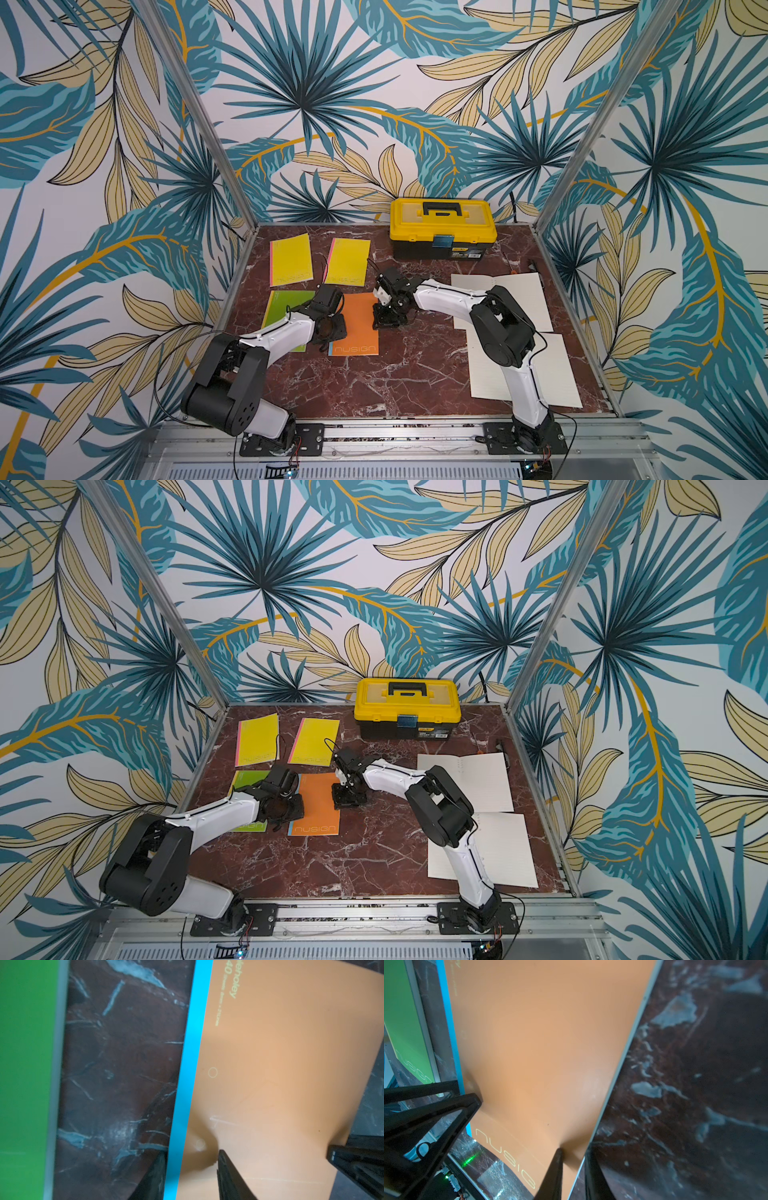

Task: Close the notebook
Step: Move the notebook to the center of the board.

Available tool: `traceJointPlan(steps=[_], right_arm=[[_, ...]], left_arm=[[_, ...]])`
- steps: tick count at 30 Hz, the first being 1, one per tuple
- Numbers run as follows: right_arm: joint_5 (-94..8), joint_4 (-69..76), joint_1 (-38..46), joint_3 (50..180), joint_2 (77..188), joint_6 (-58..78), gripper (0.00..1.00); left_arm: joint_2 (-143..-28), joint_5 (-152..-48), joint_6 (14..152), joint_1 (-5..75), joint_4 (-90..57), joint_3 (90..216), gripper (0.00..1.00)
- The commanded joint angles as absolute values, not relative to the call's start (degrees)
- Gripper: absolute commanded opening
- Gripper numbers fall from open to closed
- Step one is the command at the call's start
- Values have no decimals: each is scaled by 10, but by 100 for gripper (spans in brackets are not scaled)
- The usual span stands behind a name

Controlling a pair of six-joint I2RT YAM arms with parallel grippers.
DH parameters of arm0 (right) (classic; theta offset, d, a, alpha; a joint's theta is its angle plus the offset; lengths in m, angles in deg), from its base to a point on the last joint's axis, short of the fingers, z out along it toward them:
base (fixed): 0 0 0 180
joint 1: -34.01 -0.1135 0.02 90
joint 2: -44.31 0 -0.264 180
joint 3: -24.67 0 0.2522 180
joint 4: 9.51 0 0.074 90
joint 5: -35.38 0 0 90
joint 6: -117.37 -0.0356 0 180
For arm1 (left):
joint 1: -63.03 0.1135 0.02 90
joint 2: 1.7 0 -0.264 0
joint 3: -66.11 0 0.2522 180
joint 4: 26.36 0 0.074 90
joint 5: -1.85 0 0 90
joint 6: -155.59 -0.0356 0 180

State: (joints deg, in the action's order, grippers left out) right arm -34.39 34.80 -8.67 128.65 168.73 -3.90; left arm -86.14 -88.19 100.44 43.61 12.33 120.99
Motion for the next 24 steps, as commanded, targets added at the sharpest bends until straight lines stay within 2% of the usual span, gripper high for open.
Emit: traceJointPlan(steps=[1, 21, 24], right_arm=[[-323, 355, -103, 1297, 1720, -42, 21], [-315, 374, -116, 1378, 1773, -57, 21], [-321, 372, -117, 1374, 1770, -59, 25]], left_arm=[[-877, -902, 998, 445, 108, 1210, 42], [-904, -903, 955, 498, 119, 1245, 44], [-903, -907, 950, 498, 119, 1248, 46]])
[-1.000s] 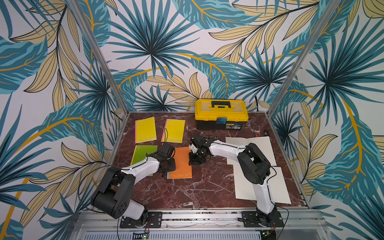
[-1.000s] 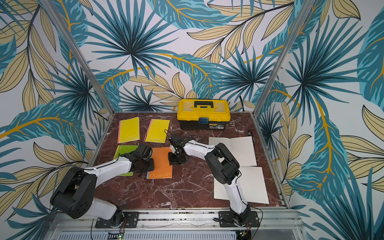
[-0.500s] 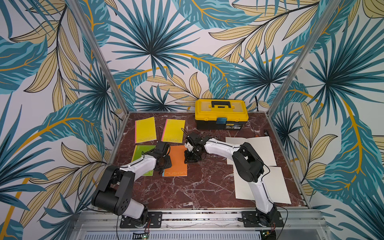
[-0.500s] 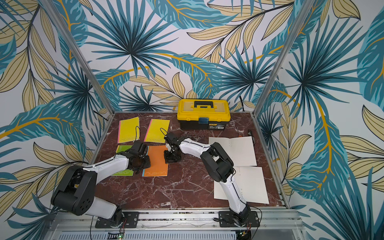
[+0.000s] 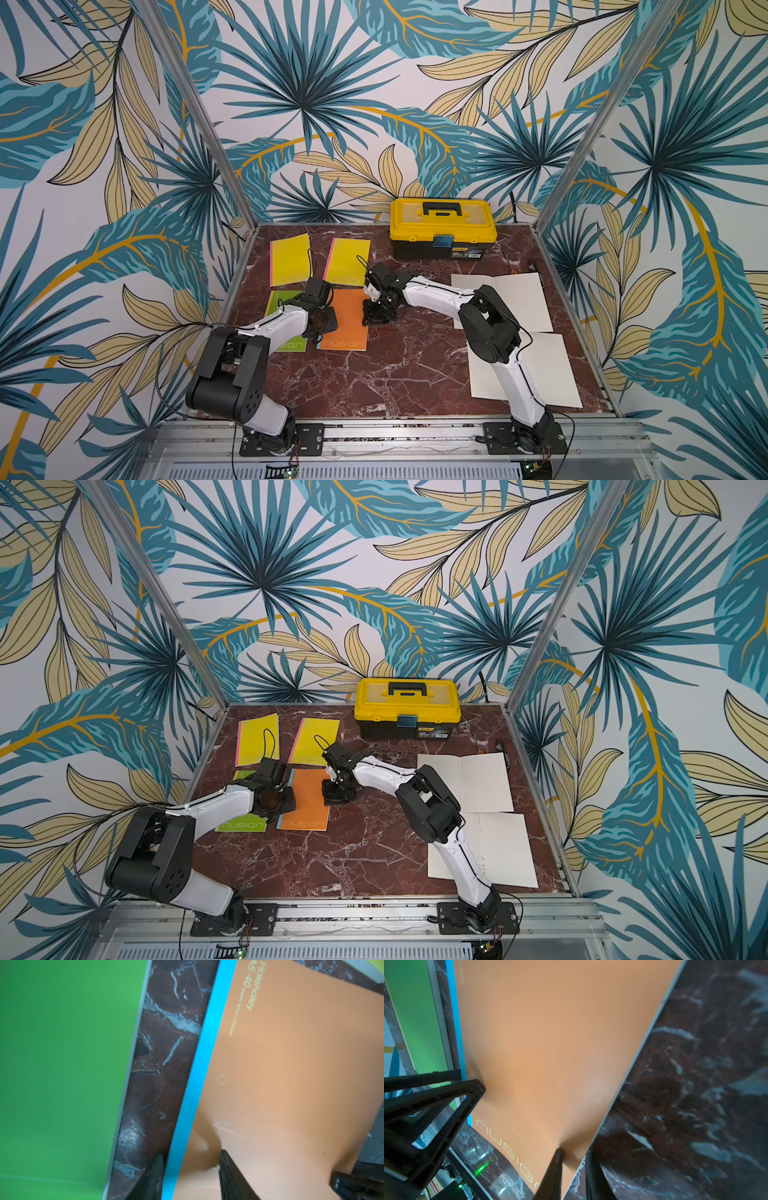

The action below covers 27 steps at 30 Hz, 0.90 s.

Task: Close the notebook
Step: Move the notebook to the center of the board.

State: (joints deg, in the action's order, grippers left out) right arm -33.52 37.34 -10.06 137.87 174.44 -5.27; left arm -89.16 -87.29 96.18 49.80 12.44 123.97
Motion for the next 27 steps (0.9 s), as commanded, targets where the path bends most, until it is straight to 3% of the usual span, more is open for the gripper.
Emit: traceJointPlan(steps=[1, 27], right_arm=[[-324, 372, -117, 1373, 1768, -57, 27], [-372, 408, -99, 1380, 1688, -23, 33]], left_arm=[[-901, -910, 949, 498, 117, 1247, 46], [-835, -903, 933, 497, 174, 1281, 48]])
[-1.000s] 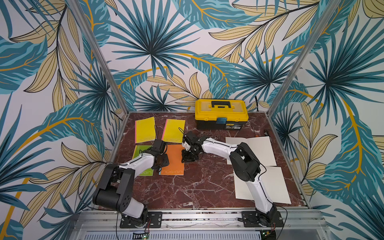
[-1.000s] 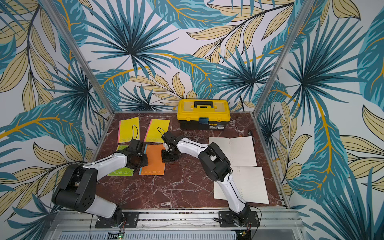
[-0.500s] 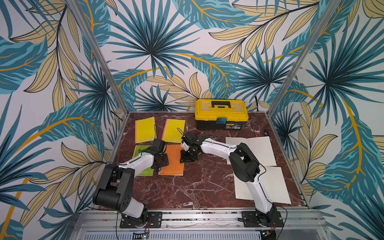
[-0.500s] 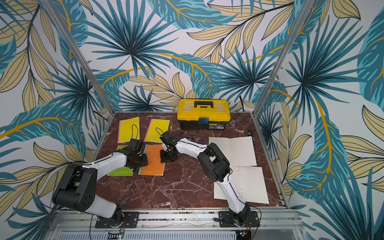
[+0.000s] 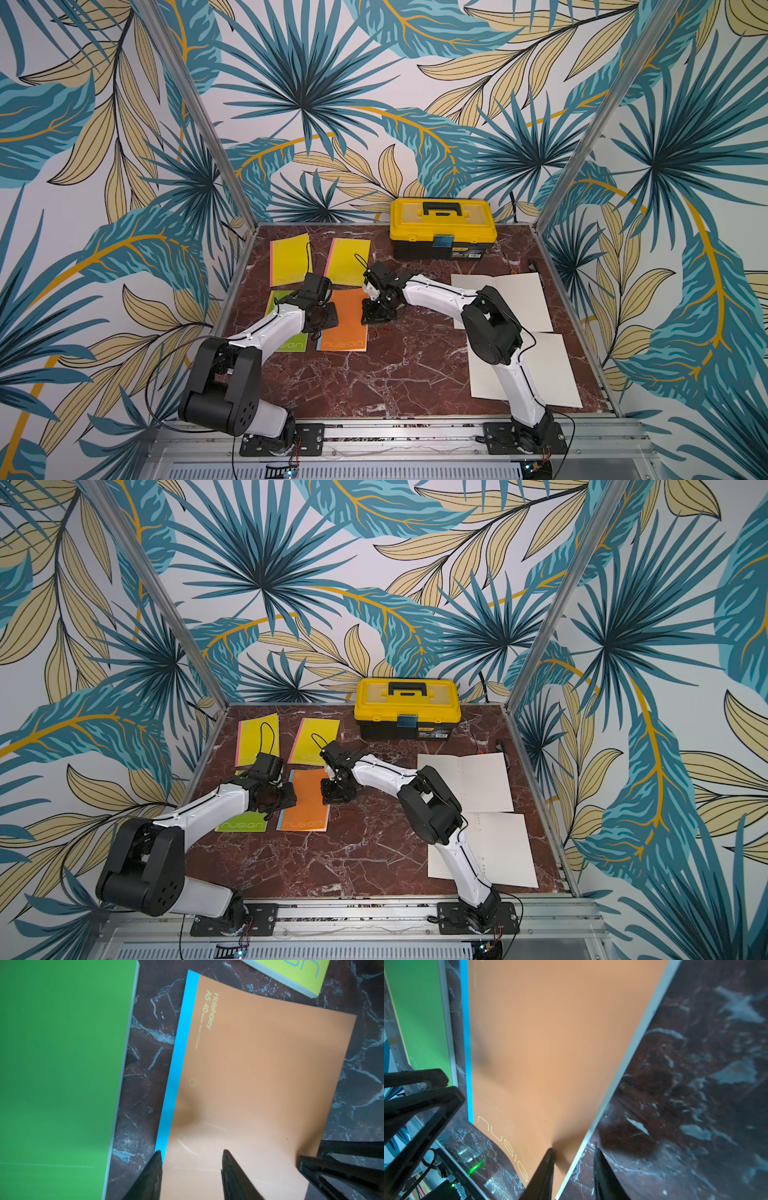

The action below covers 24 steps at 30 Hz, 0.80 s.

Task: Close the notebook
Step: Move the notebook to the center of the board.

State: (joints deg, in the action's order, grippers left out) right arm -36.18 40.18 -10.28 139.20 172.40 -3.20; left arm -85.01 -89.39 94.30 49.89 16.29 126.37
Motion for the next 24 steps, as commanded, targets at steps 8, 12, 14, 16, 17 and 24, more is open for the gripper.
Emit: traceJointPlan(steps=[8, 12, 14, 16, 17, 24], right_arm=[[-377, 408, -88, 1363, 1666, -22, 34], [-383, 397, -68, 1326, 1636, -23, 33], [-387, 392, -54, 1301, 1617, -22, 33], [-389, 389, -36, 1276, 1597, -21, 33], [-392, 390, -28, 1265, 1588, -19, 33], [-414, 390, 41, 1177, 1515, -1, 33]], left_arm=[[-846, -936, 928, 488, 162, 1296, 48], [-867, -942, 929, 463, 159, 1319, 48], [-883, -937, 928, 446, 161, 1338, 48], [-902, -931, 928, 432, 165, 1357, 48], [-910, -934, 930, 427, 163, 1365, 48], [-955, -948, 936, 388, 145, 1412, 48]])
